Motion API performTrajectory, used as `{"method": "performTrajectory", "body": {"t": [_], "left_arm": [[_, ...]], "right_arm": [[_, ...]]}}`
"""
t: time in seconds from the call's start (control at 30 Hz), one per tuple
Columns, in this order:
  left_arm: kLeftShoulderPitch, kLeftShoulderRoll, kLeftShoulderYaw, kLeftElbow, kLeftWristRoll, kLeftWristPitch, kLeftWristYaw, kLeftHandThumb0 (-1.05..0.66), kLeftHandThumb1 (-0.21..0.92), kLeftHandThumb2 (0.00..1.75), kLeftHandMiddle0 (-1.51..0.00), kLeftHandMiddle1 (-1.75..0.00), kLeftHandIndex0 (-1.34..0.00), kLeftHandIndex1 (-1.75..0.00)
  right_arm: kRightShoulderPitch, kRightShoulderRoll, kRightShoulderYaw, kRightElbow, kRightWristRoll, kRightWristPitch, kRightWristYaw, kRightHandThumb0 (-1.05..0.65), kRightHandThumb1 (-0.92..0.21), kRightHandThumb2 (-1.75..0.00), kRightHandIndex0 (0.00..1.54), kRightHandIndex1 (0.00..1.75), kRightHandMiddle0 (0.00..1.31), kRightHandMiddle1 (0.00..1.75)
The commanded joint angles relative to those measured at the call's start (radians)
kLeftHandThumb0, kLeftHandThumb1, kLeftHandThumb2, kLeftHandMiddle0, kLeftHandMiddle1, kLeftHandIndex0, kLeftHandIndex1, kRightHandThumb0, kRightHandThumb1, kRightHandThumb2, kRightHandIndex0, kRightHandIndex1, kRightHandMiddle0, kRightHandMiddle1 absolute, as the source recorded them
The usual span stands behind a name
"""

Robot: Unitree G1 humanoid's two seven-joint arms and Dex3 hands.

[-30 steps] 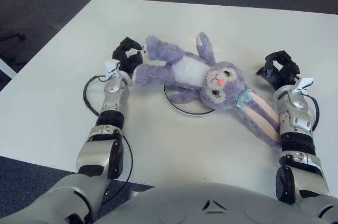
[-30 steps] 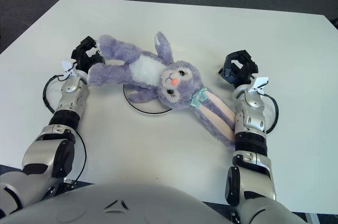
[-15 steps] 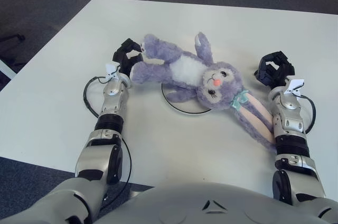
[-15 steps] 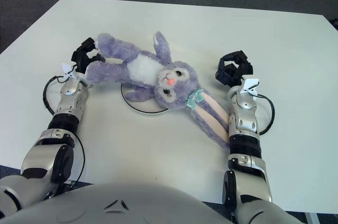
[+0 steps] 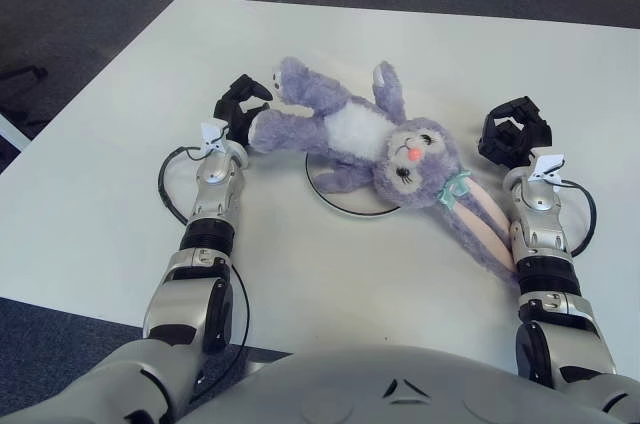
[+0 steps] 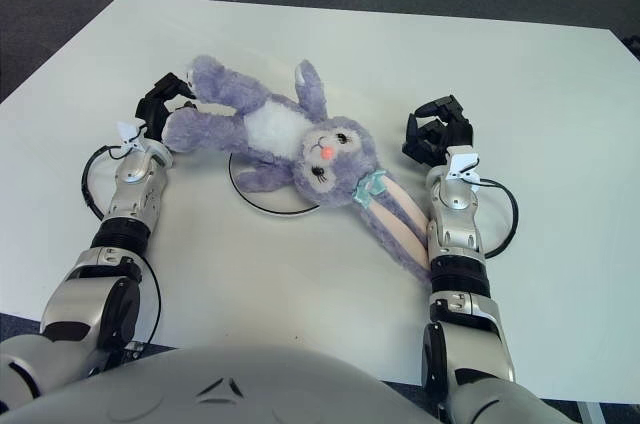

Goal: Put the doll into the plate.

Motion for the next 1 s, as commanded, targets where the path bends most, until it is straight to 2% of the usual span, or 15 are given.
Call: {"method": "performTrajectory", "body": {"t": [0.0, 0.23, 0.47, 0.73, 0.97], "left_arm": [[0.093, -0.038, -0.003, 0.044, 0.009, -0.002, 0.026, -0.49, 0.3, 1.33, -1.28, -1.75, -0.62, -1.75], [0.106, -0.053, -0.006, 0.048, 0.021, -0.048, 0.04, -0.48, 0.31, 1.33, -1.27, -1.75, -0.62, -1.75], [0.113, -0.066, -0.003, 0.052, 0.02, -0.068, 0.056, -0.48, 0.32, 1.32, -1.25, -1.75, -0.61, -1.75], [0.116, -0.073, -0.005, 0.058, 0.026, -0.082, 0.069, -0.47, 0.33, 1.3, -1.24, -1.75, -0.6, -1.75], [0.119, -0.076, -0.01, 0.065, 0.041, -0.097, 0.064, -0.47, 0.35, 1.28, -1.23, -1.75, -0.59, -1.75]], "right_arm": [[0.063, 0.041, 0.004, 0.067, 0.0, -0.023, -0.004, -0.43, -0.48, -1.11, 0.81, 1.75, 0.48, 1.75], [0.089, 0.071, 0.012, 0.079, 0.0, -0.152, -0.005, -0.44, -0.44, -1.16, 0.9, 1.75, 0.51, 1.75], [0.098, 0.082, 0.022, 0.103, -0.019, -0.237, -0.02, -0.45, -0.4, -1.22, 0.98, 1.75, 0.55, 1.75], [0.099, 0.084, 0.029, 0.126, -0.026, -0.294, -0.031, -0.46, -0.38, -1.24, 1.03, 1.75, 0.56, 1.75], [0.096, 0.077, 0.029, 0.142, -0.026, -0.305, -0.029, -0.46, -0.39, -1.23, 1.04, 1.75, 0.55, 1.75]]}}
